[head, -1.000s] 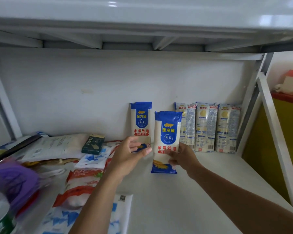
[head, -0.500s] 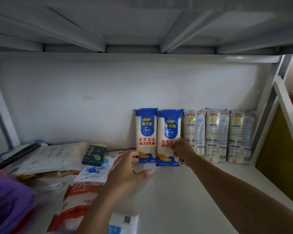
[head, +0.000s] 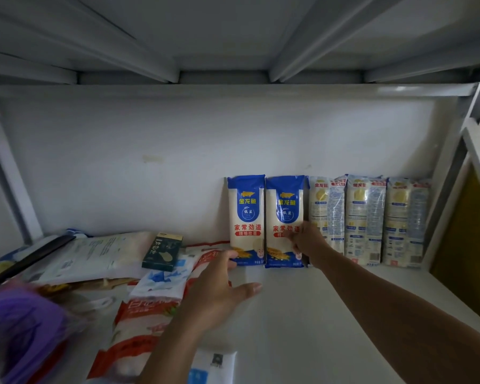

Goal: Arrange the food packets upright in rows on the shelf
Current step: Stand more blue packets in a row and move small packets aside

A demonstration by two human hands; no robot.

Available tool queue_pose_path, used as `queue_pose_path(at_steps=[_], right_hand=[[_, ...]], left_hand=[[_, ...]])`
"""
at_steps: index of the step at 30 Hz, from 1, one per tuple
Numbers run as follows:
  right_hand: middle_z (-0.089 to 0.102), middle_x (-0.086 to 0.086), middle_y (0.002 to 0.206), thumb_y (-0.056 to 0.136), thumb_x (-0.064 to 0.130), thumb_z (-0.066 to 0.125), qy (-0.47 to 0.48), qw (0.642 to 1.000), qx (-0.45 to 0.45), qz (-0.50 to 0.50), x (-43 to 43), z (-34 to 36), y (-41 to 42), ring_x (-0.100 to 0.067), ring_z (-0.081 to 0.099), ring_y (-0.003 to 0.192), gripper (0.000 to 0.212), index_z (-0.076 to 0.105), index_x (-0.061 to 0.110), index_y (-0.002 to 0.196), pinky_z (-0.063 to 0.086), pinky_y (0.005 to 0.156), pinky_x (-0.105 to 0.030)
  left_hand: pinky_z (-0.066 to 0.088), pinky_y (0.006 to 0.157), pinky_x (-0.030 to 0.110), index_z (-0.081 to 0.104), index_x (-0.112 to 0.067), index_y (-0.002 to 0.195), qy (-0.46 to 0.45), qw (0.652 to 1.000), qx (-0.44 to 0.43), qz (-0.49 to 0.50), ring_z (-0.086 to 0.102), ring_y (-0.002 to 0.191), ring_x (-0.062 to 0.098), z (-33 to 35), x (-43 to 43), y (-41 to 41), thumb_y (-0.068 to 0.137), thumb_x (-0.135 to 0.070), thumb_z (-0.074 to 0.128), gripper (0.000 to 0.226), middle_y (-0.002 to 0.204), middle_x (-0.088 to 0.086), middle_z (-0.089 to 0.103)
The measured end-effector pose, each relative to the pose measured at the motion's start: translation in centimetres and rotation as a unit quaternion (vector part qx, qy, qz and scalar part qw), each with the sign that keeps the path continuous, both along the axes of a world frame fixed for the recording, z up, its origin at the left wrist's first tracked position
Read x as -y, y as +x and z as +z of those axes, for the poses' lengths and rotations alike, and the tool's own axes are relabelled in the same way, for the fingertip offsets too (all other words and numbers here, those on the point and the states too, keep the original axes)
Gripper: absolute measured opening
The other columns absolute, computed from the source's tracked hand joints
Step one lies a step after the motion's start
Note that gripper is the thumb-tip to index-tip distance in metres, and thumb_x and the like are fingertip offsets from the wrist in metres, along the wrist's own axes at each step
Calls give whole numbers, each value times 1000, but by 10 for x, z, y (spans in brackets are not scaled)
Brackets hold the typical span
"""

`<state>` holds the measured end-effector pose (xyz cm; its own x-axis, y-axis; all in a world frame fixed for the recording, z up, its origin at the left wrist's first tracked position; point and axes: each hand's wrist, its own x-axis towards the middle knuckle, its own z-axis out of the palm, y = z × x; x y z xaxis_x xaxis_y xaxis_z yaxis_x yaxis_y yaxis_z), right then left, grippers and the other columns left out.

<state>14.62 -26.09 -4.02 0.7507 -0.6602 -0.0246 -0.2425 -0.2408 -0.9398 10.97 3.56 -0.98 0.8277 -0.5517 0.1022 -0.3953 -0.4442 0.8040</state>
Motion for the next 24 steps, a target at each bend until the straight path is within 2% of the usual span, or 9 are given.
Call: queue_pose_path(at_steps=[4, 7, 11, 13, 15, 17, 20, 24], right_hand=[[69, -13, 95, 99, 19, 66, -22, 1000, 6, 2, 2, 0, 5, -14, 56, 56, 17, 59, 7, 110, 47, 43, -24], [72, -16, 102, 98, 21, 67, -40, 999, 2, -8, 3, -2, 8, -15, 56, 56, 21, 59, 7, 112, 48, 45, -27], [66, -10, 89, 100, 18, 64, -54, 998, 4, -19, 0, -4, 8, -13, 54, 56, 18, 58, 6, 112, 44, 45, -25], [66, -8, 94, 100, 18, 64, -57, 998, 24, -20, -3, -5, 9, -17, 62, 69, 18, 57, 8, 114, 52, 54, -29], [69, -10, 110, 99, 16, 65, -46, 998, 44, -28, -5, -7, 9, -27, 70, 95, 18, 56, 12, 114, 62, 78, -43], [68, -10, 117, 99, 16, 64, -40, 997, 53, -30, -7, -7, 10, -30, 69, 108, 20, 56, 12, 117, 61, 89, -47], [68, -7, 117, 99, 18, 65, -26, 998, 54, -25, -7, -7, 10, -27, 68, 109, 23, 56, 12, 119, 61, 84, -41], [66, -6, 120, 100, 19, 62, -26, 999, 27, -4, -4, -5, 11, -23, 65, 107, 27, 54, 12, 125, 55, 66, -26]], left_hand=[[48, 105, 37, 35, -38, 150, 4, 1000, 0, -4, 52, 126, 9, 0, 2, -4, 78, -55, 80, 86, 149, -13, 50], [47, 104, 35, 35, -38, 151, 8, 1000, 0, 1, 52, 127, 10, 0, 3, -4, 79, -54, 80, 86, 150, -14, 49], [46, 110, 40, 34, -38, 152, 18, 1000, 0, 0, 50, 133, 12, 0, 5, -4, 79, -53, 80, 87, 151, -13, 49], [44, 111, 40, 34, -36, 152, 22, 1000, -2, -4, 49, 135, 13, 0, 6, -4, 80, -52, 80, 87, 152, -12, 48], [44, 111, 39, 34, -36, 152, 24, 1000, -2, -4, 48, 135, 12, 0, 6, -4, 80, -52, 80, 87, 152, -13, 48], [44, 109, 36, 34, -37, 152, 26, 1000, 2, -4, 48, 135, 11, -1, 7, -3, 80, -53, 80, 86, 152, -13, 48], [43, 106, 32, 34, -37, 152, 32, 999, 2, -8, 48, 135, 12, -2, 8, -3, 80, -53, 80, 87, 153, -13, 47], [43, 111, 39, 34, -36, 152, 41, 999, -1, -9, 48, 136, 13, -1, 11, -5, 79, -53, 80, 87, 153, -12, 47]])
